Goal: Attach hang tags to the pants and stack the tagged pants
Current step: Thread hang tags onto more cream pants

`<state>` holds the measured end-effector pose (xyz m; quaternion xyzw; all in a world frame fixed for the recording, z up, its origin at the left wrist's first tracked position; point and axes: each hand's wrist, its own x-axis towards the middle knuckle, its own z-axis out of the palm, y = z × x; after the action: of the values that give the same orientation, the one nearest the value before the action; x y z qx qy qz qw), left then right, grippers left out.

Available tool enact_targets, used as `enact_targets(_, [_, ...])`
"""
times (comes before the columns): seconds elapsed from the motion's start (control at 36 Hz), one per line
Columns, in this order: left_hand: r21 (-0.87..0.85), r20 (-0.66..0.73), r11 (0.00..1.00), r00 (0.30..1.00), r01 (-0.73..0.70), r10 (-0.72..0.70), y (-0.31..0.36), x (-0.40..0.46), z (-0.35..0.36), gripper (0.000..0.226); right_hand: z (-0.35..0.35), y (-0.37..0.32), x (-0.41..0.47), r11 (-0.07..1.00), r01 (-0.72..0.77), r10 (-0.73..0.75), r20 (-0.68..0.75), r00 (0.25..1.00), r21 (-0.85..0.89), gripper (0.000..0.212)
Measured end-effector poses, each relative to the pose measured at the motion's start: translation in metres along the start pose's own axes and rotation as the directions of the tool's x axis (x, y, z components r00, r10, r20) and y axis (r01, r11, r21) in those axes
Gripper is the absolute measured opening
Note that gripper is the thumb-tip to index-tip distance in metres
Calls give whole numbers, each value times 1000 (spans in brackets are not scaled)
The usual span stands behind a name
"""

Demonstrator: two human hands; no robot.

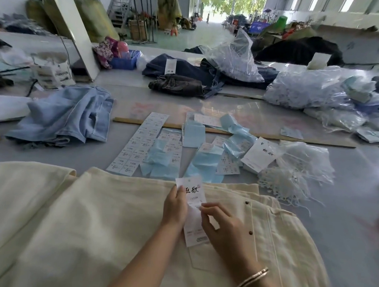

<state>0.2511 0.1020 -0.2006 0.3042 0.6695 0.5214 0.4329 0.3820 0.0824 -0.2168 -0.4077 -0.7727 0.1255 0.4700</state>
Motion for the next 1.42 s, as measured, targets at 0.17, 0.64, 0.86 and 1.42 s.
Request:
enact_targets(0.17, [-6, 42, 1000, 999, 7, -6, 3, -2, -3, 10, 0, -3, 3, 986, 93, -74, 131, 989, -142, 7])
enact_targets(0.64, [307, 169, 860, 913, -407, 372, -14, -11, 0, 36, -78, 60, 58, 935, -115, 130, 22, 991, -334, 16])
enact_targets(0.86, [714, 225, 332, 650, -617, 725, -22, -26, 12, 94, -106, 139, 92, 600, 105, 343, 373, 862, -793, 26])
enact_targets(1.42, [458, 235, 654, 792, -602, 563, 33, 0, 51, 15, -111, 147, 87, 894, -201, 267, 114, 957, -400, 5])
